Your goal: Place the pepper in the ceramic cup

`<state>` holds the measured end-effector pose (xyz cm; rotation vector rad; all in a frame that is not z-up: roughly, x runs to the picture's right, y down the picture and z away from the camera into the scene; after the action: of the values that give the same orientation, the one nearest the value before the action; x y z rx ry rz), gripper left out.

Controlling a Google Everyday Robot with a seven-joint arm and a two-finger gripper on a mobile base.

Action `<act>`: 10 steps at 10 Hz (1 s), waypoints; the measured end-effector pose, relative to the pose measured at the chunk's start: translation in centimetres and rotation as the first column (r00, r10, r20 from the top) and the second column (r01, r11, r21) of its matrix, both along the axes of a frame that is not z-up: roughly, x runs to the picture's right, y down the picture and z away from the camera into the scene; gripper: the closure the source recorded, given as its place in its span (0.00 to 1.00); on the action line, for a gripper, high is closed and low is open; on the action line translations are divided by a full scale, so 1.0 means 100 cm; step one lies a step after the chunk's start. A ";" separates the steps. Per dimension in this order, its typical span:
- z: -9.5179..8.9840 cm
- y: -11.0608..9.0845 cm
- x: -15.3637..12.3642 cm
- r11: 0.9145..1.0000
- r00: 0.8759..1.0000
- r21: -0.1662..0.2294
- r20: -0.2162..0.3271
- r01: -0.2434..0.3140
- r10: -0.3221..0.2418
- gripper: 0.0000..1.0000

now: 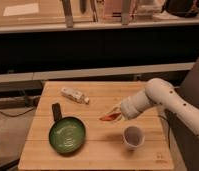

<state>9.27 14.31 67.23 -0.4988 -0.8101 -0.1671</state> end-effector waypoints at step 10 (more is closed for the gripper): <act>-0.024 0.033 0.041 0.990 0.991 -0.058 0.020 -0.131 0.133 1.00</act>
<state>13.40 17.60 64.88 -0.4957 -0.8700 -0.0276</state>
